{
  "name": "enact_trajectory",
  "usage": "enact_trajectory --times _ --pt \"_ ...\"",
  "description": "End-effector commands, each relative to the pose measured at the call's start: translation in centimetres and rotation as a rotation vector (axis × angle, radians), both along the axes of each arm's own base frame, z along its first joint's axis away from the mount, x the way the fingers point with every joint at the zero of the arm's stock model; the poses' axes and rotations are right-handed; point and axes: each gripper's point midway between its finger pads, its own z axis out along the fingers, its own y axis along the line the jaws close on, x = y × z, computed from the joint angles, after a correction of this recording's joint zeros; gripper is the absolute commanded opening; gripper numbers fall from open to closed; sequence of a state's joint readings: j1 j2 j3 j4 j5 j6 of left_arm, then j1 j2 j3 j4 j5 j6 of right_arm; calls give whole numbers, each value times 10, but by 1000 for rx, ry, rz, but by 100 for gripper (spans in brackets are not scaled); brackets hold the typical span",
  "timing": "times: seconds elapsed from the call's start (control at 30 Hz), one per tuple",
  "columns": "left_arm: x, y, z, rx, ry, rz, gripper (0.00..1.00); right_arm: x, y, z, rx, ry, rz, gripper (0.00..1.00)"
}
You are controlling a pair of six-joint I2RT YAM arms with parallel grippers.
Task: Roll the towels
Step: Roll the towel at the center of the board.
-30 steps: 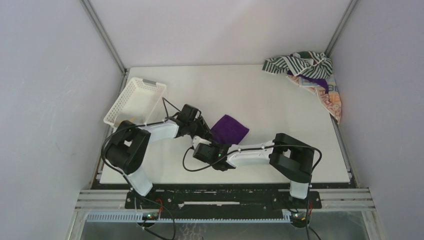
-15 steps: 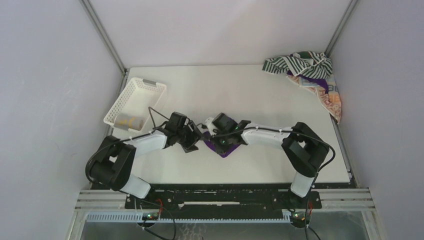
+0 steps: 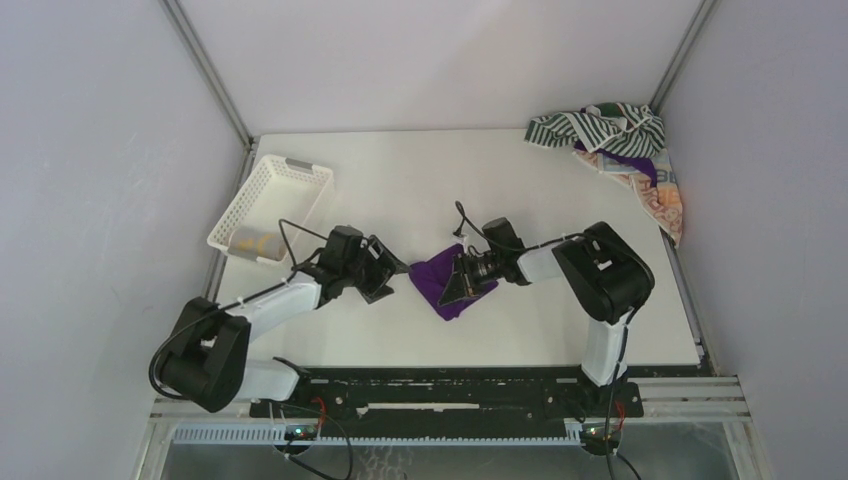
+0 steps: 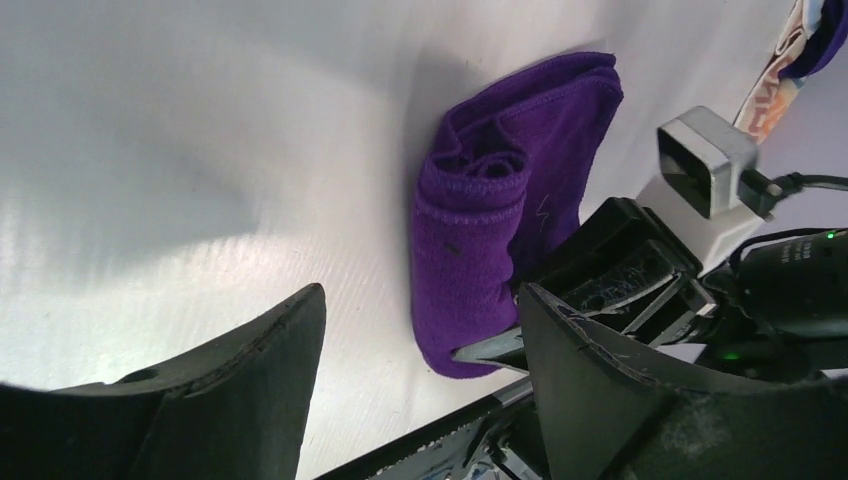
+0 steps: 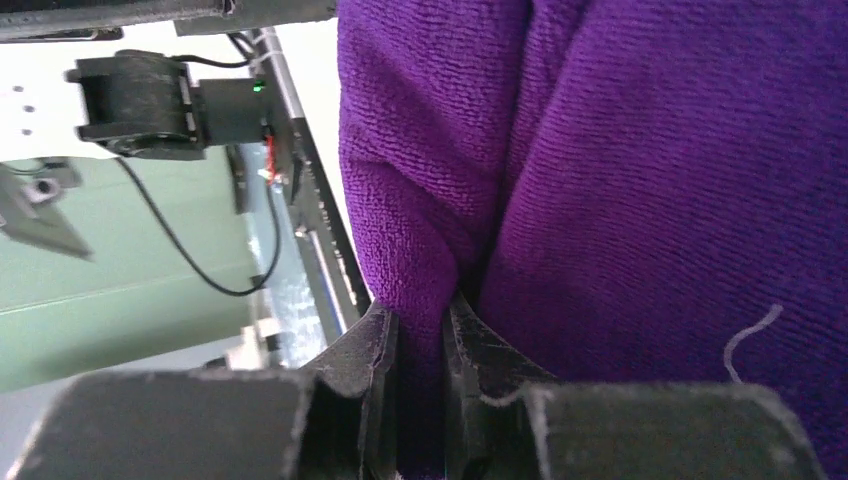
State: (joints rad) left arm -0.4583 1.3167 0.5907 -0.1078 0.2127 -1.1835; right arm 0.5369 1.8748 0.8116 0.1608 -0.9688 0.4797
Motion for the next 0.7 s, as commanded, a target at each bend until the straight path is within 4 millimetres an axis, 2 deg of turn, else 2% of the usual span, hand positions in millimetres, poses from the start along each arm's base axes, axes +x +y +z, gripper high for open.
enact_trajectory --times 0.0,0.33,0.67 --pt "10 -28 13 -60 -34 -35 75 1 5 14 155 111 -33 7" --pt "20 -50 4 -77 -10 -51 74 -3 -12 -22 162 265 -169 10" --pt "27 -60 -10 -64 10 -68 70 -5 -17 -39 128 340 -196 10"
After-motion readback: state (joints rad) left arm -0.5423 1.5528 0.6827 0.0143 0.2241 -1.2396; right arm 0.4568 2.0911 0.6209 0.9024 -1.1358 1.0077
